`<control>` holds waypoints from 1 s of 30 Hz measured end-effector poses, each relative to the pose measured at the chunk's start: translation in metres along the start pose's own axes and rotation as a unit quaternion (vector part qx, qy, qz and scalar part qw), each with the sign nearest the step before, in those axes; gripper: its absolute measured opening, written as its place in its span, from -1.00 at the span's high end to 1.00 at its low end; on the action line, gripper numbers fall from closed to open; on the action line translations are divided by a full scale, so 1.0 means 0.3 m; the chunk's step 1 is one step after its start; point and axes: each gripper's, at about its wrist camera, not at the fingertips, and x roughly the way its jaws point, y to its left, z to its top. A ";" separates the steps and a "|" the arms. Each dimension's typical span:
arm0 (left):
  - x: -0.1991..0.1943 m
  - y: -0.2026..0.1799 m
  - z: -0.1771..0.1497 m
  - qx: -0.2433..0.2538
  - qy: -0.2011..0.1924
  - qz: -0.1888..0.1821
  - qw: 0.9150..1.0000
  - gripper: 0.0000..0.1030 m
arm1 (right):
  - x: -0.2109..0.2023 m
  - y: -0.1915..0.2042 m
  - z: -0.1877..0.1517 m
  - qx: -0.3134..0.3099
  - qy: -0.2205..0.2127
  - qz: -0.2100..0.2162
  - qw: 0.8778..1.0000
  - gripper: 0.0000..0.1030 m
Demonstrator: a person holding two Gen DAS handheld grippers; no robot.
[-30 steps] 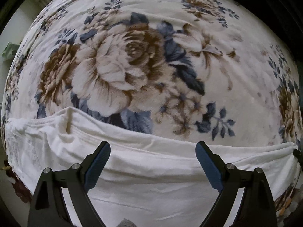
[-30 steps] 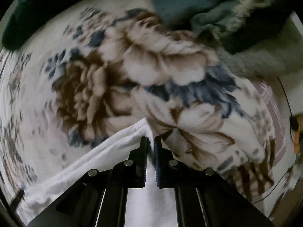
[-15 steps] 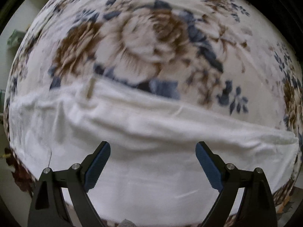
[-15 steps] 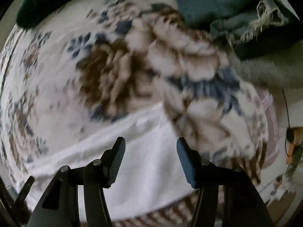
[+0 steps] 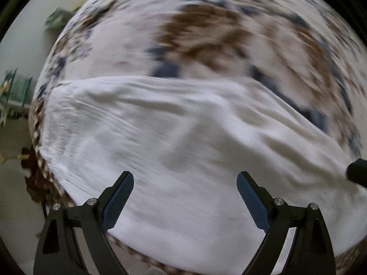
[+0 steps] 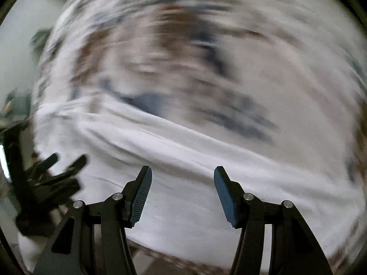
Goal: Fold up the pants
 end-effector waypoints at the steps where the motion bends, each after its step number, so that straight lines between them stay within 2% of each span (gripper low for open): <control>1: 0.014 0.048 0.027 -0.013 0.001 0.002 1.000 -0.78 | 0.033 0.049 0.048 -0.004 0.009 0.016 1.000 -0.15; 2: 0.028 0.093 0.055 -0.025 0.001 0.003 1.000 -0.78 | 0.058 0.076 0.086 0.003 0.013 0.036 0.999 -0.15; 4: 0.051 0.177 0.098 -0.040 -0.001 0.008 0.999 -0.78 | 0.130 0.117 0.180 0.041 0.032 0.112 0.992 -0.15; 7: 0.099 0.252 0.136 -0.049 0.007 0.008 0.999 -0.78 | 0.272 0.142 0.269 0.084 0.077 0.163 0.980 -0.15; 10: 0.166 0.286 0.185 -0.032 0.035 0.003 0.999 -0.79 | 0.337 0.160 0.283 0.095 0.104 0.194 0.971 -0.14; 11: 0.185 0.293 0.190 -0.029 0.044 -0.007 0.999 -0.79 | 0.350 0.171 0.287 0.096 0.123 0.235 0.959 0.19; 12: 0.209 0.308 0.205 -0.030 0.051 -0.017 0.998 -0.82 | 0.356 0.184 0.286 0.094 0.138 0.246 0.955 0.40; 14: 0.235 0.320 0.205 -0.032 0.062 -0.037 0.997 -0.83 | 0.362 0.214 0.273 0.059 0.166 0.239 0.955 0.41; 16: 0.261 0.317 0.205 -0.021 0.067 -0.041 0.997 -0.85 | 0.422 0.229 0.270 0.061 0.212 0.252 0.942 0.40; 17: 0.273 0.315 0.207 -0.013 0.070 -0.040 0.997 -0.86 | 0.449 0.247 0.281 0.060 0.216 0.235 0.946 0.39; 18: 0.286 0.315 0.211 -0.005 0.073 -0.036 0.997 -0.90 | 0.473 0.251 0.288 0.061 0.211 0.220 0.950 0.39; 22: 0.307 0.305 0.209 0.005 0.078 -0.036 0.996 -0.94 | 0.504 0.294 0.316 0.052 0.205 0.204 0.956 0.33; 23: 0.309 0.310 0.210 0.005 0.081 -0.041 0.996 -0.94 | 0.478 0.292 0.322 0.055 0.191 0.196 0.960 0.44; 24: 0.305 0.310 0.208 0.005 0.082 -0.046 0.996 -0.95 | 0.434 0.276 0.333 0.065 0.163 0.193 0.965 0.67; 25: 0.307 0.318 0.211 0.004 0.083 -0.054 0.995 -0.96 | 0.393 0.248 0.350 0.085 0.134 0.202 0.967 0.69; 26: 0.310 0.335 0.220 0.005 0.081 -0.060 0.995 -0.96 | 0.371 0.234 0.354 0.096 0.125 0.209 0.965 0.71; 29: 0.329 0.390 0.251 0.009 0.091 -0.065 0.994 -0.96 | 0.351 0.246 0.329 0.090 0.134 0.212 0.964 0.70; 30: 0.325 0.394 0.252 0.010 0.091 -0.066 0.994 -0.96 | 0.359 0.263 0.323 0.091 0.142 0.206 0.964 0.64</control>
